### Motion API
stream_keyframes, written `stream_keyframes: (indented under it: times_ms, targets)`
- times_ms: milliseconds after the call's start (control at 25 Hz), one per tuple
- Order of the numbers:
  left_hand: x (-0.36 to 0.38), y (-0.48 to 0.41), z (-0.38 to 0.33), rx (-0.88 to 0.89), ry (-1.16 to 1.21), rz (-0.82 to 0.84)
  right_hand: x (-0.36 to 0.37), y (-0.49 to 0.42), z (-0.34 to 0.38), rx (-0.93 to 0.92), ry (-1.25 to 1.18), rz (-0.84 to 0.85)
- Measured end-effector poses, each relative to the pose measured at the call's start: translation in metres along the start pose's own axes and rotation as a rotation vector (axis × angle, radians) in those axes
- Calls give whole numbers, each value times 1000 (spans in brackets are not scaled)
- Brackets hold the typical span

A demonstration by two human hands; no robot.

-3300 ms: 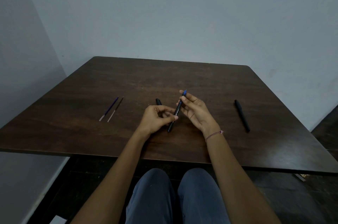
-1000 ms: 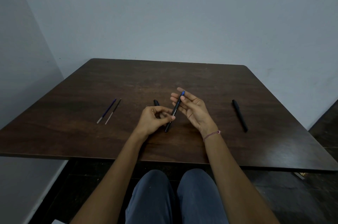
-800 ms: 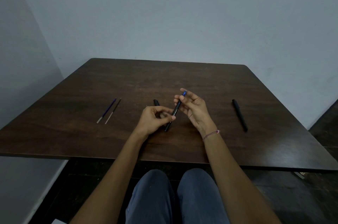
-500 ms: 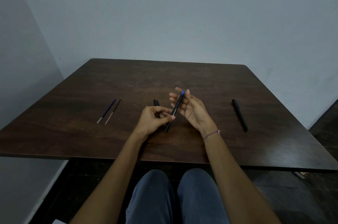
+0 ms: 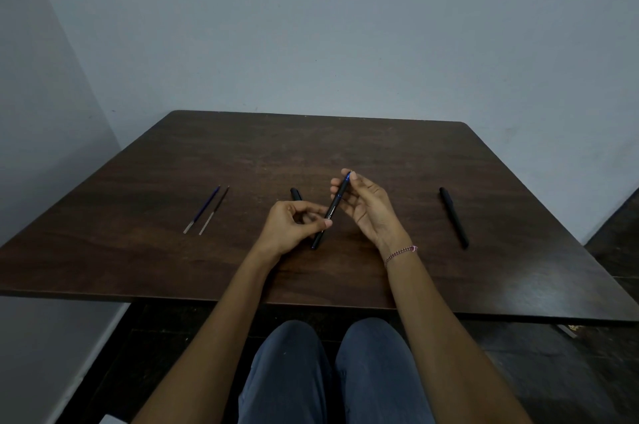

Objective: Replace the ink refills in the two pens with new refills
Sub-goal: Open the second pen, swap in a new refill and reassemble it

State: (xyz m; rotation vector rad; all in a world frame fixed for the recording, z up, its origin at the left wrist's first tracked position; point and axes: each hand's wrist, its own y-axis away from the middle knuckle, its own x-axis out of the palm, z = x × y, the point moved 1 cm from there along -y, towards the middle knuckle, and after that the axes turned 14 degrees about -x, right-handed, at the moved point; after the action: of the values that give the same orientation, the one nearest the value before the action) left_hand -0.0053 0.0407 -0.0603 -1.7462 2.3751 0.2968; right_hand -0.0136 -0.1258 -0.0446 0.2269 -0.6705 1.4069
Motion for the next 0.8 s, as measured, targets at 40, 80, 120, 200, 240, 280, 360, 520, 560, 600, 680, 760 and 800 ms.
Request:
stream_keyframes:
  times_ms: [40,80,120,200,240,280,360,520,560,600,680,760,800]
  targets:
    - [0,0,0,-2,-4,2,0,0,0,-4,12,-9]
    - [0,0,0,-4,-6,3,-1,-1,-1,-5,23,-17]
    - [0,0,1,-4,-7,3,-1,-1,-1,-8,36,-21]
    - [-1,-1,1,-2,-11,4,-1,0,-1,-12,47,-20]
    - [-1,-1,1,1,-11,2,0,1,0,-12,35,-13]
    - [-1,-1,1,3,-6,-2,0,0,0,-9,9,-1]
    - [0,-1,1,3,11,-12,1,0,0,3,-72,46]
    - [0,0,1,6,14,-15,4,4,1,29,-83,169]
    - [0,0,0,5,10,-14,4,4,1,29,-69,181]
    - [-1,0,0,4,6,-11,4,5,1,23,-55,181]
    - [-1,0,0,7,2,-7,4,4,0,1,-26,156]
    - [-1,0,1,13,-3,-6,3,4,0,-15,8,126]
    - [-1,1,1,15,-6,-6,3,4,-1,-21,24,116]
